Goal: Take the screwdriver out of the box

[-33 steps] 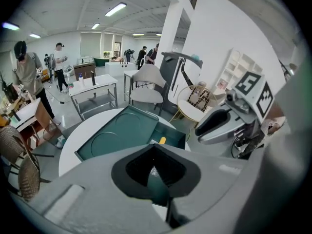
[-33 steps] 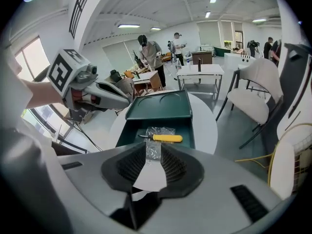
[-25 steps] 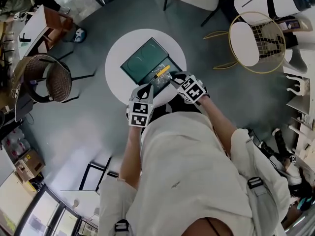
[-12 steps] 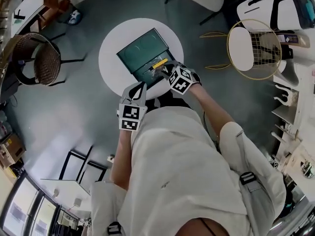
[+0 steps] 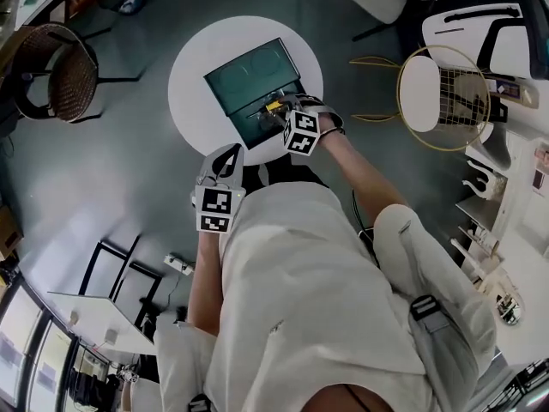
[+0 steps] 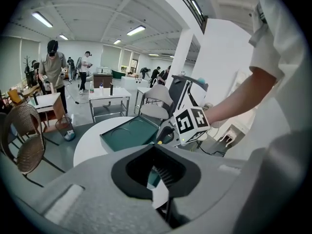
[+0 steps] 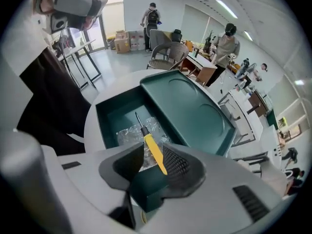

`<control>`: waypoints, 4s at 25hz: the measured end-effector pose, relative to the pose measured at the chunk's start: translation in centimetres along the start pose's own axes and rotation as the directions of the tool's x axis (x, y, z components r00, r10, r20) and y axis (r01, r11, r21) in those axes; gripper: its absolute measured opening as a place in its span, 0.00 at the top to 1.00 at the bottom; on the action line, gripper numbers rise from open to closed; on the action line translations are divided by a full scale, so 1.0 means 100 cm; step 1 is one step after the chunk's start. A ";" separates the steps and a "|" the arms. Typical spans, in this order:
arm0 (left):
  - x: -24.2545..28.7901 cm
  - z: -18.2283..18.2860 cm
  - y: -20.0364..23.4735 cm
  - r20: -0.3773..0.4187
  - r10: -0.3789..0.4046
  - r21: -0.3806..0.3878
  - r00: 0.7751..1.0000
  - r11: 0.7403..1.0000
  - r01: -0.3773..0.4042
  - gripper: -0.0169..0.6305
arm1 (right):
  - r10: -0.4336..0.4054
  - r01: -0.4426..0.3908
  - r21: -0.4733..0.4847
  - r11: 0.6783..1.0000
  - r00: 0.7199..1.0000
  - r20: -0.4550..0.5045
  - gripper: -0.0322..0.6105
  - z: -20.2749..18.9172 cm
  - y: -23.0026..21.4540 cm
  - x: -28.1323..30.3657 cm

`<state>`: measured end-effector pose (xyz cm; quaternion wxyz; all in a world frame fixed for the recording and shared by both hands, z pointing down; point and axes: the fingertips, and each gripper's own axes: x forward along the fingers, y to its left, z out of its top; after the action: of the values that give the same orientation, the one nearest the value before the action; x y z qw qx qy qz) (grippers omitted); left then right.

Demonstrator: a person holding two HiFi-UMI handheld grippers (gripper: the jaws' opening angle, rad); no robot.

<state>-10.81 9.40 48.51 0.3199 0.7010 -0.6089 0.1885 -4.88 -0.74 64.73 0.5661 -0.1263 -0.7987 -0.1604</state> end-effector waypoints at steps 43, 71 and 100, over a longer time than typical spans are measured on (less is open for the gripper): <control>-0.030 -0.043 0.012 -0.066 0.063 -0.086 0.996 0.994 -0.068 0.96 | -0.071 0.024 -0.285 0.958 0.985 -0.155 0.82 -0.012 0.007 0.054; 0.002 -0.014 0.034 0.026 -0.211 0.049 0.977 0.977 0.210 0.96 | -0.235 0.114 0.582 0.805 0.962 0.138 0.82 0.047 0.005 -0.093; -0.026 0.013 -0.106 0.294 -0.023 -0.326 0.955 0.938 0.123 0.96 | -0.341 -0.464 0.647 0.605 0.583 0.737 0.82 -0.028 0.048 -0.260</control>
<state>-1.15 11.02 43.52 0.3517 0.6771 -0.6455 -0.0349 7.92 2.06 41.58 0.1360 0.0483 -0.9399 0.3096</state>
